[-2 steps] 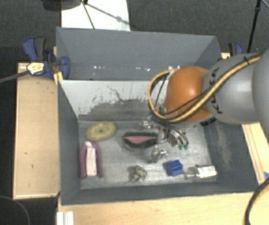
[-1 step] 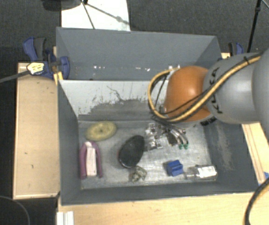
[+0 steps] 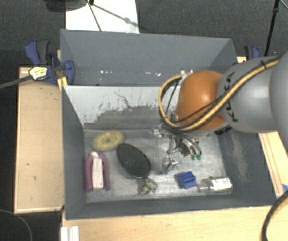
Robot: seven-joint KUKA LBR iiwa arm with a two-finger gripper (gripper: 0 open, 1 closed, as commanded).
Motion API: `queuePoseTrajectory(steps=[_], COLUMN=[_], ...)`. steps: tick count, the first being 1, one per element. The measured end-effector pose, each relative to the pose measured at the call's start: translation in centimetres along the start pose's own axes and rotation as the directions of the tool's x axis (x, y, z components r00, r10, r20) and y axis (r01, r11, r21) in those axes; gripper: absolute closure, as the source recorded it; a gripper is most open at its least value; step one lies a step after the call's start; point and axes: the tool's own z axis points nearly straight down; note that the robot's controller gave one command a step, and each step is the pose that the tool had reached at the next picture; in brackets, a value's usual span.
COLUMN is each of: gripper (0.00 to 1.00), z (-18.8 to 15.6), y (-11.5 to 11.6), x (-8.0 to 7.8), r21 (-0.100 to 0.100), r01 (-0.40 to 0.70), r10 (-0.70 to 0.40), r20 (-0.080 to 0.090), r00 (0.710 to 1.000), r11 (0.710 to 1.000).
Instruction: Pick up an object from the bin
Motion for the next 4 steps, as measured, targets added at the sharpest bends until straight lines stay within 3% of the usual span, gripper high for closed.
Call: queuePoseTrajectory(steps=[1, 2, 3, 4], gripper=[0.0, 0.0, 1.0, 1.0], z=[-7.5, 0.4, 0.3, -16.0], y=[1.7, 8.2, 8.0, 6.4], x=[1.8, 1.8, 1.7, 3.3], r21=[0.001, -0.003, -0.001, 0.004], r01=[0.103, 0.328, 0.322, 0.538], r10=[-0.103, -0.328, -0.322, -0.538], r20=[0.007, -0.004, -0.002, 0.005], r00=[0.995, 0.945, 0.947, 0.843], r11=[0.995, 0.945, 0.947, 0.843])
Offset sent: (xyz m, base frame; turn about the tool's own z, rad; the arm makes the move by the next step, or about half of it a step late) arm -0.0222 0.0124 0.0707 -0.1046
